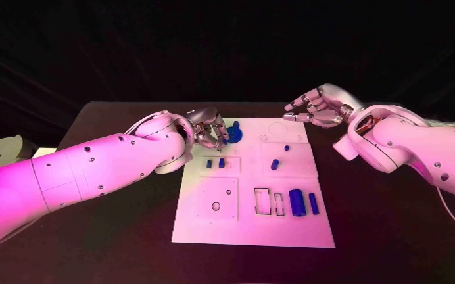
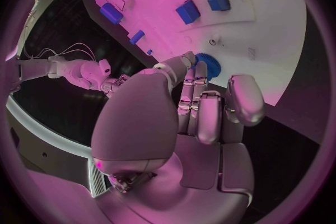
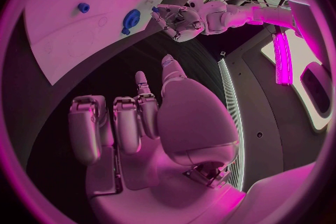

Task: Assemble the parts on the task board

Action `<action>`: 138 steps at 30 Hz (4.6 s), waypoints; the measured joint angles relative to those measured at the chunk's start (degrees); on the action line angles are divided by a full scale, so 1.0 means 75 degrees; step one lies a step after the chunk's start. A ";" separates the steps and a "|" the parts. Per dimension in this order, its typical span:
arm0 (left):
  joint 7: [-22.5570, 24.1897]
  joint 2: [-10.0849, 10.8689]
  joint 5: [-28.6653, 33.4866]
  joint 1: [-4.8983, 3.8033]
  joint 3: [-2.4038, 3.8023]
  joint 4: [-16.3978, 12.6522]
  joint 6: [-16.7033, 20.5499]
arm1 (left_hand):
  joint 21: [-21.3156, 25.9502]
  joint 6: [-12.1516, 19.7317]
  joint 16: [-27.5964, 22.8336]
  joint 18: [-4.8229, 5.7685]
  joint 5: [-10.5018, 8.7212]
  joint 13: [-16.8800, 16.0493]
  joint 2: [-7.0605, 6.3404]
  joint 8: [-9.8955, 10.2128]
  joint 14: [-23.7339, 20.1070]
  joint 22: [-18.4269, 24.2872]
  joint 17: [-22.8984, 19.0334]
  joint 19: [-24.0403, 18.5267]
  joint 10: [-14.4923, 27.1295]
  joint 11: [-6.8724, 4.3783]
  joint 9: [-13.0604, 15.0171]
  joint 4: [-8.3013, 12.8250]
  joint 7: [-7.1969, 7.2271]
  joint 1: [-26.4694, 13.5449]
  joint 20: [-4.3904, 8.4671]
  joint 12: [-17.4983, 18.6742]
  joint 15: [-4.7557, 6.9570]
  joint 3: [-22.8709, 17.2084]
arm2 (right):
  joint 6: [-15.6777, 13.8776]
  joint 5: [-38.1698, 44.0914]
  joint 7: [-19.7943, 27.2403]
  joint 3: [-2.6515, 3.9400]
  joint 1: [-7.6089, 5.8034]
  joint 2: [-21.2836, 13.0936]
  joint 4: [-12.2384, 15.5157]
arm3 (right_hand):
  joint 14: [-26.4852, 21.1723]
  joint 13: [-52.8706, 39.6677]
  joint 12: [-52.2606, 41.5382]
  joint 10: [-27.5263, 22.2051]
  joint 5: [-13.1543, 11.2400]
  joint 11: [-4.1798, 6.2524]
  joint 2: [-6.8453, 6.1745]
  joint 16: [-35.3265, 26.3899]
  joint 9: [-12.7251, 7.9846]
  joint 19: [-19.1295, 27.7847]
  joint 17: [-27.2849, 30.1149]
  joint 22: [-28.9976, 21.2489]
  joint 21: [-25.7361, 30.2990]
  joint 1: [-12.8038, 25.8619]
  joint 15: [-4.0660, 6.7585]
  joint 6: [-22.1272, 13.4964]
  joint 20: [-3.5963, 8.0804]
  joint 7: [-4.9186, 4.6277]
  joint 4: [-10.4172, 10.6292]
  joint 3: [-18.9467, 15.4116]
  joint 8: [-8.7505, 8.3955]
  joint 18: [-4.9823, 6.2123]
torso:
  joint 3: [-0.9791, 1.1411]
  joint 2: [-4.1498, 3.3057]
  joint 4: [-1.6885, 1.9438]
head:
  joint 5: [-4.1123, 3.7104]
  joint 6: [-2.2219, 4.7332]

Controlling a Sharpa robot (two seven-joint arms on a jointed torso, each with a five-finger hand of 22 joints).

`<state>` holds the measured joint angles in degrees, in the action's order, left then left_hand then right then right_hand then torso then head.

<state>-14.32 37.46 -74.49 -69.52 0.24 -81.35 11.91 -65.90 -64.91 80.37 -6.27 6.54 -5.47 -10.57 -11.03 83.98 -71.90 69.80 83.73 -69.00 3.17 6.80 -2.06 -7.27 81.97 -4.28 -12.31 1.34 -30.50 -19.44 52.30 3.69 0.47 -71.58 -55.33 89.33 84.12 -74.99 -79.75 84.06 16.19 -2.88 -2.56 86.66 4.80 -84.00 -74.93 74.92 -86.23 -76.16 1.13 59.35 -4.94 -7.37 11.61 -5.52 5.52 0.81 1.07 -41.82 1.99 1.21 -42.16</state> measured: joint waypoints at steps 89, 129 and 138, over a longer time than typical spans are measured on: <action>0.0582 0.0826 0.1974 0.0041 -0.0173 0.0160 0.0210 | 0.1442 0.0742 -0.0575 -0.0011 0.0051 0.0181 -0.0056 0.0737 -0.0074 0.0893 -0.1345 -0.0488 0.0260 0.0339 -0.0337 0.0102 -0.0361 -0.0272 -0.0233 0.0773 -0.0254 -0.0350 | 0.0382 0.2282 -0.0497 0.0000 0.0068 -0.0107 -0.0097 | -0.0014 0.6443 0.9670 -0.2220 -0.0633 -0.0066 0.0129 -0.0532 -0.0014 -0.0001 0.0000 -0.0001 0.0432 -0.1984 0.0011 0.0402 0.0059 -0.0037 -0.0320 0.0851 -0.0062 0.0120 | -0.0004 0.0012 -0.0017 | 0.0018 -0.0048; 0.4659 0.1823 1.1559 0.0120 -0.0363 -0.0906 -0.0096 | 0.4277 0.0617 -0.2077 -0.0473 0.0023 -0.0053 0.0424 0.0556 -0.1355 0.2829 -0.4097 -0.1692 0.0383 0.0299 -0.0365 0.0020 -0.0311 -0.0759 -0.0299 -0.0105 -0.0262 0.0403 | 0.1590 0.6899 -0.1795 -0.0012 0.0650 0.0727 -0.0170 | -0.0014 0.9257 1.0106 -0.2028 -0.1485 0.0044 -0.0739 -0.0697 -0.0045 -0.0002 0.0003 0.0003 0.0594 -0.1542 0.0127 0.0787 0.0140 0.0212 -0.0042 0.3335 -0.0216 0.0119 | -0.0005 -0.0012 -0.0018 | -0.0363 0.0080; 0.4675 0.1836 1.1565 0.0121 -0.0364 -0.0912 -0.0094 | 0.4277 0.0617 -0.2077 -0.0473 0.0023 -0.0060 0.0424 0.0556 -0.1355 0.2838 -0.4107 -0.1692 0.0411 0.0272 -0.0365 0.0042 -0.0311 -0.0759 -0.0299 -0.0105 -0.0262 0.0423 | 0.1735 0.7121 -0.1892 0.0011 0.0646 0.0813 -0.0198 | -0.0014 0.9349 1.0088 -0.1646 -0.1750 0.0093 -0.0553 -0.0697 0.0012 -0.0002 0.0004 0.0002 0.0594 -0.1482 0.0126 0.1101 0.0140 0.0246 -0.0286 0.3747 -0.0143 0.0119 | -0.0004 -0.0012 -0.0020 | -0.0368 0.0059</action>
<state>20.74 51.23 12.24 -68.62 -2.49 -88.20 11.20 -33.82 -60.28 64.80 -9.81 6.71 -5.92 -7.39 -6.86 73.82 -50.61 39.00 71.03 -65.92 5.21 4.06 -1.74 -9.60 76.28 -6.52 -13.10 -0.62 -27.32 -6.42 105.70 -10.50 0.55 -66.74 -49.23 87.84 84.02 -4.87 -4.09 71.71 3.06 -2.18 -6.71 81.43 4.89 -84.01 -74.91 74.93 -81.77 -87.27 2.07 67.61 -3.89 -5.53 9.46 22.58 4.44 1.70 1.03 -41.91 1.84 -1.54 -41.72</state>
